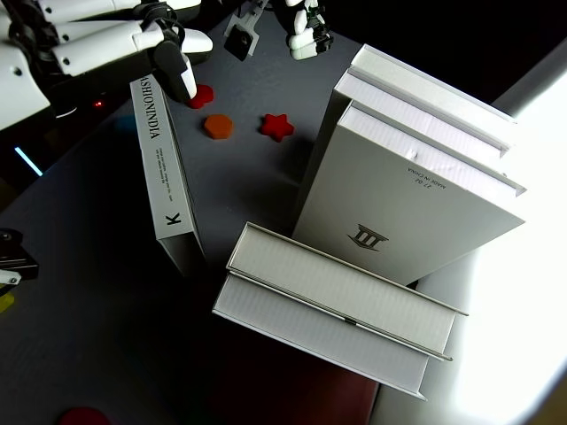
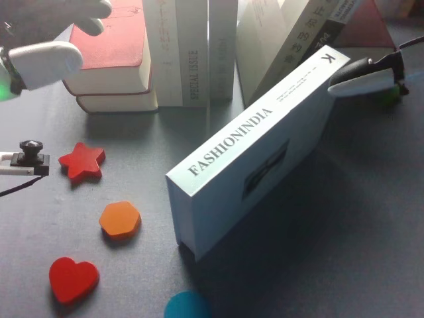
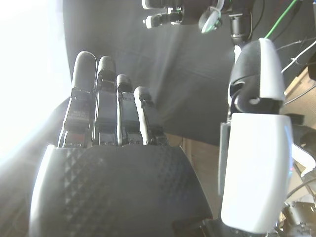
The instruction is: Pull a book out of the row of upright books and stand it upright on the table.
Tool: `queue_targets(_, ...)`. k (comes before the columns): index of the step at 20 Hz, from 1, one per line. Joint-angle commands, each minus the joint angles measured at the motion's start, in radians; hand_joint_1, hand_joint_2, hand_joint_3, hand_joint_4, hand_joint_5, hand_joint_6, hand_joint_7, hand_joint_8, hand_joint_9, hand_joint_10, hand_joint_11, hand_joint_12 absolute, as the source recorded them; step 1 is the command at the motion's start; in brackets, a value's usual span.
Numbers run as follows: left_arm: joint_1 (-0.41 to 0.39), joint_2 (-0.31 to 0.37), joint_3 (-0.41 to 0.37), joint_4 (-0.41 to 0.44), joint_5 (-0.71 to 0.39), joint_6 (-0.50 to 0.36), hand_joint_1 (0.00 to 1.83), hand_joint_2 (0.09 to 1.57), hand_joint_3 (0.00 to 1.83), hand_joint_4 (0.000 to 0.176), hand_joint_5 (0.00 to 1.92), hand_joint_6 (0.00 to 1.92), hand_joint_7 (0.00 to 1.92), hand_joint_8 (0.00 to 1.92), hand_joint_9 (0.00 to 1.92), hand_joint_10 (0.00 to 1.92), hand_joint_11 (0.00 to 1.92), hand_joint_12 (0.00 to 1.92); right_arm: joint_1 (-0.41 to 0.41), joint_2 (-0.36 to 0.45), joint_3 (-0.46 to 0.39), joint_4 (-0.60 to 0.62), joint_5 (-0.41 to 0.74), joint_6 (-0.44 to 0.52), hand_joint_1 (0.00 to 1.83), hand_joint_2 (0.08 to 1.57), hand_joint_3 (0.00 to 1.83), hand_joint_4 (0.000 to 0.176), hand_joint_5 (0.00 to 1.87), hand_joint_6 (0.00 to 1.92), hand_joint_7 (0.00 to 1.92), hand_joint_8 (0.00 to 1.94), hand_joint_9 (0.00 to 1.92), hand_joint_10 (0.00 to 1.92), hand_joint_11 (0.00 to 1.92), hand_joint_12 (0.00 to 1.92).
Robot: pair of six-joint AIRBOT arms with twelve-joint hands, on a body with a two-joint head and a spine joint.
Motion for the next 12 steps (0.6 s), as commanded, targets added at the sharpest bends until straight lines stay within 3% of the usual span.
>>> queue_targets(1, -0.007, 0.003, -0.002, -0.054, -0.123, -0.009, 0.92, 1.0, 0.0, 0.132, 0.47, 0.25, 0.46, 0.01, 0.17, 0.97, 0.0, 1.62, 0.012, 0.011, -0.004, 0.082, 0.087, -0.01, 0.95, 0.93, 0.0, 0.028, 0.0, 0.0, 0.11, 0.0, 0.33, 0.02, 0.0, 1.45)
queue_targets(3, -0.005, 0.006, -0.004, -0.07, -0.142, -0.009, 0.95, 0.94, 0.0, 0.118, 0.39, 0.26, 0.47, 0.01, 0.28, 0.82, 0.0, 1.57, 0.011, 0.05, -0.022, 0.132, 0.092, -0.058, 1.03, 0.96, 0.01, 0.046, 0.0, 0.0, 0.04, 0.0, 0.28, 0.0, 0.0, 1.35)
queue_targets(4, -0.005, 0.007, -0.004, -0.082, -0.156, -0.009, 0.9, 0.93, 0.0, 0.117, 0.27, 0.14, 0.43, 0.0, 0.36, 0.76, 0.0, 1.59, 0.009, 0.075, -0.03, 0.162, 0.095, -0.082, 1.07, 0.96, 0.0, 0.053, 0.0, 0.0, 0.03, 0.0, 0.29, 0.01, 0.0, 1.39)
queue_targets(5, -0.01, 0.008, -0.004, -0.095, -0.176, -0.009, 0.82, 0.96, 0.01, 0.132, 0.16, 0.07, 0.37, 0.0, 0.34, 0.74, 0.0, 1.59, 0.005, 0.103, -0.037, 0.194, 0.097, -0.104, 1.09, 0.96, 0.0, 0.07, 0.0, 0.0, 0.01, 0.0, 0.27, 0.0, 0.0, 1.35)
queue_targets(7, -0.026, 0.017, -0.008, -0.111, -0.213, -0.009, 0.85, 1.02, 0.01, 0.172, 0.03, 0.01, 0.24, 0.0, 0.26, 0.26, 0.0, 1.16, -0.014, 0.17, -0.046, 0.255, 0.104, -0.118, 1.13, 0.92, 0.0, 0.133, 0.0, 0.0, 0.0, 0.0, 0.23, 0.01, 0.0, 1.27)
queue_targets(8, -0.027, 0.024, -0.014, -0.12, -0.228, -0.009, 0.79, 1.06, 0.01, 0.153, 0.05, 0.01, 0.18, 0.0, 0.31, 0.12, 0.0, 1.24, -0.023, 0.194, -0.05, 0.279, 0.11, -0.122, 1.17, 0.89, 0.0, 0.164, 0.0, 0.0, 0.0, 0.0, 0.24, 0.01, 0.0, 1.3)
queue_targets(9, -0.023, 0.033, -0.021, -0.137, -0.253, -0.009, 0.69, 1.04, 0.0, 0.138, 0.01, 0.0, 0.14, 0.0, 0.31, 0.05, 0.0, 1.28, -0.039, 0.226, -0.054, 0.324, 0.126, -0.13, 1.21, 0.9, 0.0, 0.173, 0.0, 0.0, 0.0, 0.0, 0.27, 0.02, 0.0, 1.33)
queue_targets(10, -0.015, 0.041, -0.027, -0.155, -0.278, -0.009, 0.64, 1.01, 0.0, 0.158, 0.0, 0.0, 0.07, 0.0, 0.29, 0.02, 0.0, 1.06, -0.058, 0.251, -0.056, 0.366, 0.148, -0.14, 1.25, 0.92, 0.0, 0.17, 0.0, 0.0, 0.0, 0.0, 0.25, 0.01, 0.0, 1.1)
queue_targets(11, -0.006, 0.049, -0.032, -0.172, -0.301, -0.009, 0.64, 0.97, 0.0, 0.154, 0.04, 0.02, 0.1, 0.02, 0.3, 0.02, 0.0, 1.01, -0.091, 0.276, -0.062, 0.429, 0.186, -0.158, 1.24, 0.94, 0.01, 0.175, 0.0, 0.0, 0.0, 0.0, 0.27, 0.02, 0.0, 0.82)
queue_targets(12, 0.0, 0.061, -0.041, -0.188, -0.323, -0.009, 0.66, 0.94, 0.0, 0.172, 0.01, 0.0, 0.13, 0.02, 0.31, 0.02, 0.0, 0.96, -0.151, 0.31, -0.079, 0.516, 0.252, -0.199, 1.29, 0.98, 0.02, 0.174, 0.0, 0.0, 0.0, 0.0, 0.25, 0.01, 0.0, 1.0)
